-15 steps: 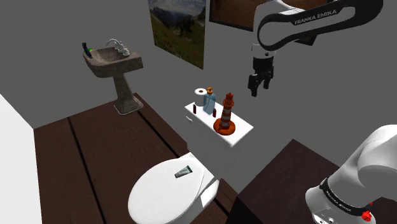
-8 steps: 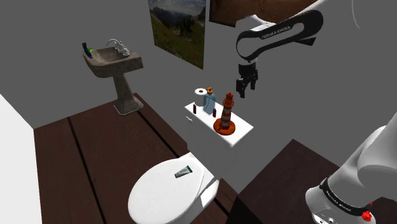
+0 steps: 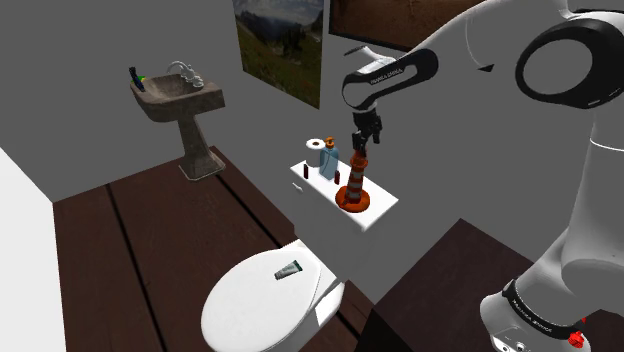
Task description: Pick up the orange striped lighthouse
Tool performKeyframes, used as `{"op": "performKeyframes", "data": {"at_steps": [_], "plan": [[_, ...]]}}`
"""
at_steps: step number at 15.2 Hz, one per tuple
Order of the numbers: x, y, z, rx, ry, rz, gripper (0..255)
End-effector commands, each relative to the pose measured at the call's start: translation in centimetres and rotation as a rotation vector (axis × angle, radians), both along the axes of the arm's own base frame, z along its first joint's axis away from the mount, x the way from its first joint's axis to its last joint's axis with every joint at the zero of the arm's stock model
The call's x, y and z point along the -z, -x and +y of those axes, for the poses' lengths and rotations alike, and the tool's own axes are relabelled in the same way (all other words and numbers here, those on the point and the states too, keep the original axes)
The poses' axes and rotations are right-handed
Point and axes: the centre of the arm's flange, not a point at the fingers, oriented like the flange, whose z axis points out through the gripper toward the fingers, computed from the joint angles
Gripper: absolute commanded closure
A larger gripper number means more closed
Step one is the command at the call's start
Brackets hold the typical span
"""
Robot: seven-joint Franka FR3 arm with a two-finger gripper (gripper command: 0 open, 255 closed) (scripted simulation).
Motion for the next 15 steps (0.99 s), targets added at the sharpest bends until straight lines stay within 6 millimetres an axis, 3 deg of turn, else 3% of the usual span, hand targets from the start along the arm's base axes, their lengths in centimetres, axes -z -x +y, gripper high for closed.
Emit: {"op": "performKeyframes", "data": {"at_steps": [1, 6, 15], "plan": [[1.8, -2.1, 0.0, -0.021, 0.014, 0.010, 0], [6.2, -7.3, -0.3, -0.073, 0.047, 0.036, 0], [10.5, -7.7, -0.3, -0.077, 0.049, 0.037, 0]]}}
